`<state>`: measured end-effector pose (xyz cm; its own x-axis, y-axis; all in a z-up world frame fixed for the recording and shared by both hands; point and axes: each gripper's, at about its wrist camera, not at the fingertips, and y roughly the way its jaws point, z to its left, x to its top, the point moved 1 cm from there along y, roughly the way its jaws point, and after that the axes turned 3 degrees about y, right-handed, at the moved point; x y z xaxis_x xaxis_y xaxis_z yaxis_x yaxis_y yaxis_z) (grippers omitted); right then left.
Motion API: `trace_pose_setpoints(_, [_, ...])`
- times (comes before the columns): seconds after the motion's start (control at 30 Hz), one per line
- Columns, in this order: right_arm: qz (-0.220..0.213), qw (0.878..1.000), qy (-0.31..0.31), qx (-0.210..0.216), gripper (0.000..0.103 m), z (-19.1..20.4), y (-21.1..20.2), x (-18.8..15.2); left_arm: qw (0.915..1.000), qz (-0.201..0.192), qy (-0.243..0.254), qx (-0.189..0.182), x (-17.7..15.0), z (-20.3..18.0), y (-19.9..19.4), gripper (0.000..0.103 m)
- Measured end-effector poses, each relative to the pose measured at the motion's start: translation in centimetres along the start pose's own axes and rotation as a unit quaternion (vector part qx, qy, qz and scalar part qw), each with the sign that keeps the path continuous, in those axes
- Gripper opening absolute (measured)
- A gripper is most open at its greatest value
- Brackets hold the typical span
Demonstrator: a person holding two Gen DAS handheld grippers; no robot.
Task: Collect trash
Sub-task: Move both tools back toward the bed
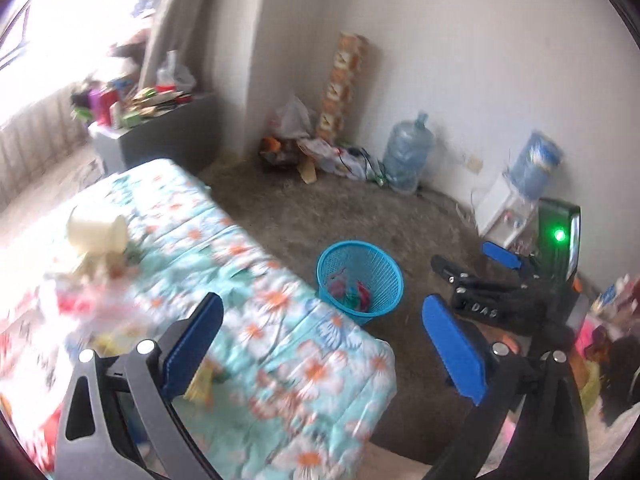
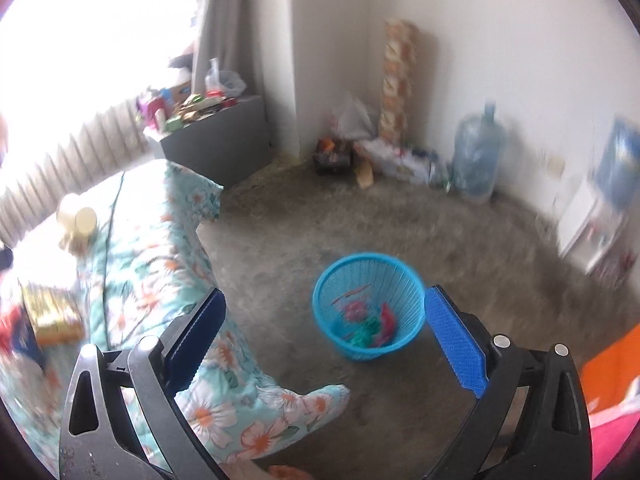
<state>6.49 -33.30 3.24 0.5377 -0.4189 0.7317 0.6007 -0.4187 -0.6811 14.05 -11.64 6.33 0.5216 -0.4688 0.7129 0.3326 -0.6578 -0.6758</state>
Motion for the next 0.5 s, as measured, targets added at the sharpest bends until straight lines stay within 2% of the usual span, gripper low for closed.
trace_pose_setpoints(0.07, [-0.024,0.999,-0.025,-0.005,0.096,1.2,-1.0,-0.2,0.9996,-0.013,-0.025,0.004,-0.9,1.4,-1.6,0.098])
trace_pose_setpoints(0.13, [-0.036,0.999,-0.038,0.008,0.096,2.0,-1.7,-0.2,0.9983,-0.032,-0.047,0.009,-2.4,2.7,-3.5,0.098])
trace_pose_setpoints(0.23, [-0.04,0.995,-0.038,0.082,0.096,2.6,-2.1,-0.1,0.9958,-0.056,-0.07,0.022,-4.4,4.4,-5.9,0.098])
trace_pose_setpoints(0.3, [-0.039,0.986,-0.017,0.159,0.096,2.7,-2.2,0.0,0.9934,-0.073,-0.083,0.031,-5.8,5.6,-7.3,0.098])
trace_pose_setpoints(0.37, [-0.024,0.98,0.001,0.198,0.096,3.2,-2.0,0.2,0.9922,-0.079,-0.091,0.033,-6.8,6.5,-8.0,0.098])
trace_pose_setpoints(0.5, [0.011,0.972,0.011,0.235,0.096,4.9,-0.9,0.5,0.9901,-0.083,-0.105,0.044,-8.1,7.7,-8.4,0.098])
